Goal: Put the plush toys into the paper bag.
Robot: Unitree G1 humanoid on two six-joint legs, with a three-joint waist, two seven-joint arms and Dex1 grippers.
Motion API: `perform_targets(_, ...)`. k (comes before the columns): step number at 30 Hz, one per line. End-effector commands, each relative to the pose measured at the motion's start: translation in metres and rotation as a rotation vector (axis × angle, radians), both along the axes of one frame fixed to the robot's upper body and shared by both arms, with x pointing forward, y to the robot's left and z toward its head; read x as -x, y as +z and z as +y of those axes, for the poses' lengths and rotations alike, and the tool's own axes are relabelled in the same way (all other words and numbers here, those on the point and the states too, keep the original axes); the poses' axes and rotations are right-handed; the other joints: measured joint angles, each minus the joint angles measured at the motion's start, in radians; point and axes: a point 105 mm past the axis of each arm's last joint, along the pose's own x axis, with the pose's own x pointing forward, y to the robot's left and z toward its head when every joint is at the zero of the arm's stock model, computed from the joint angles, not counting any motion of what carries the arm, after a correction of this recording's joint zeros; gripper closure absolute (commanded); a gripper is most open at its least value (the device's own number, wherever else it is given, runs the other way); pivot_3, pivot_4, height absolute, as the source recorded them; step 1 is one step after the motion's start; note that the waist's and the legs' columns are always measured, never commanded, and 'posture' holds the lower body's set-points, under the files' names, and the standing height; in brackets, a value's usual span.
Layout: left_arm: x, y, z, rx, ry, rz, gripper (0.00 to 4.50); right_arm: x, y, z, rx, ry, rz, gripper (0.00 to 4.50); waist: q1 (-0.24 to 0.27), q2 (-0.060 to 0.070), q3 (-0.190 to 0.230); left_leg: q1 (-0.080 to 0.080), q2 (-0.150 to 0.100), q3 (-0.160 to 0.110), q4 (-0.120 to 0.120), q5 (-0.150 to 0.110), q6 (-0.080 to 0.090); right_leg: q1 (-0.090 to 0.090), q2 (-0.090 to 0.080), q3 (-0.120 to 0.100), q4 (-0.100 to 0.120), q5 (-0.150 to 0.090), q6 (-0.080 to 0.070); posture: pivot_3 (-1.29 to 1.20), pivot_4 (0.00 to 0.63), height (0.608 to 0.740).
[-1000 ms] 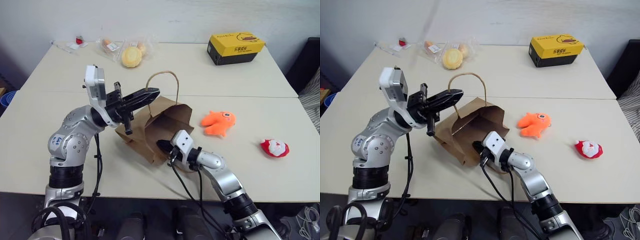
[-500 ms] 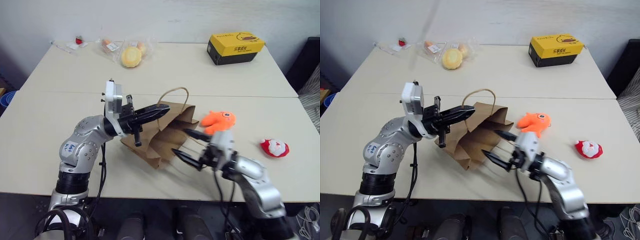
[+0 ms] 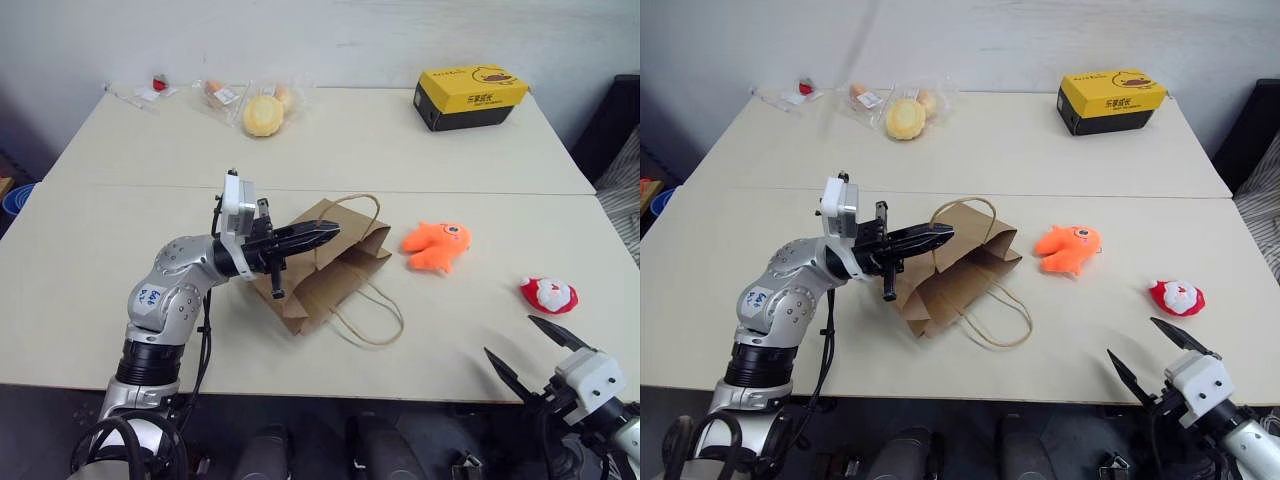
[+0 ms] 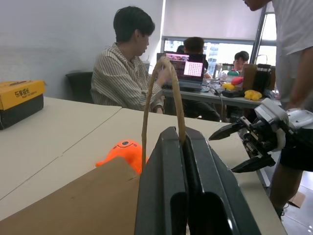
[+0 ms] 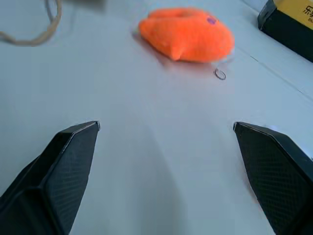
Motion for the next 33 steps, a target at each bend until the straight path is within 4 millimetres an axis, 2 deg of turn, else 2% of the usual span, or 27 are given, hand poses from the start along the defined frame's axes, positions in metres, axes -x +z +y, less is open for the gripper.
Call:
perform_targets(1,0.002,0.008,-0.002,-0.006,-0.013,-0.054,4.50,-0.025,0.023,0.000,0.185,0.028,-0.108,0.02,-0.009,0.000,0.000,0.001,0.000,0.001,0.000,0.000,0.000,0.001,0.000,0.001,0.000,0.000,0.000,0.00,0.150,0.740)
perform_targets(8,-0.001,0.008,-0.004,-0.013,-0.007,-0.063,4.50,-0.091,0.034,0.008,0.488,0.160,-0.056,0.02,-0.012,0.000,0.000,0.005,0.000,0.003,-0.002,0.002,-0.004,0.002,0.002,0.003,0.002,0.000,0.000,0.00,0.150,0.740)
perform_targets(12,-0.001,0.009,-0.003,-0.016,0.002,-0.066,4.50,-0.125,0.047,0.019,0.583,0.225,-0.080,0.02,-0.014,0.000,0.001,0.005,0.000,0.003,-0.001,0.002,-0.003,0.002,0.001,0.003,0.002,0.000,0.000,0.00,0.150,0.740)
perform_targets(16,0.000,0.010,-0.003,-0.015,0.008,-0.068,4.50,-0.155,0.045,0.026,0.670,0.257,-0.036,0.02,-0.013,0.000,0.001,0.004,0.000,0.003,-0.001,0.003,-0.003,0.001,0.001,0.003,0.001,0.000,0.000,0.00,0.150,0.740)
perform_targets(22,0.000,0.010,-0.003,-0.016,0.015,-0.067,4.50,-0.178,0.050,0.044,0.696,0.331,-0.046,0.02,-0.016,0.000,0.001,0.004,0.000,0.004,-0.001,0.003,-0.004,0.001,0.001,0.003,0.001,0.000,0.000,0.00,0.150,0.740)
perform_targets(25,0.000,0.010,-0.002,-0.016,0.021,-0.067,4.50,-0.181,0.048,0.054,0.687,0.382,-0.035,0.59,-0.017,0.000,0.001,0.004,0.001,0.004,-0.001,0.003,-0.004,0.001,0.001,0.003,0.001,0.000,0.000,0.00,0.150,0.740)
perform_targets(27,-0.001,0.011,-0.001,-0.016,0.025,-0.069,4.50,-0.181,0.048,0.059,0.678,0.408,-0.045,1.27,-0.017,0.000,0.001,0.004,0.001,0.004,-0.001,0.003,-0.004,0.001,0.001,0.003,0.001,0.000,0.000,0.00,0.150,0.740)
perform_targets(31,-0.003,0.012,0.002,-0.016,0.037,-0.074,4.50,-0.171,0.062,0.063,0.564,0.448,-0.081,2.68,-0.017,0.000,0.001,0.004,0.001,0.004,-0.001,0.003,-0.004,0.001,0.001,0.003,0.001,0.000,0.000,0.00,0.150,0.740)
perform_targets(33,-0.003,0.013,0.003,-0.015,0.038,-0.076,4.50,-0.163,0.073,0.064,0.435,0.452,-0.066,3.39,-0.015,0.000,0.001,0.004,0.001,0.004,-0.001,0.003,-0.004,0.001,0.001,0.003,0.001,0.000,0.000,0.00,0.150,0.740)
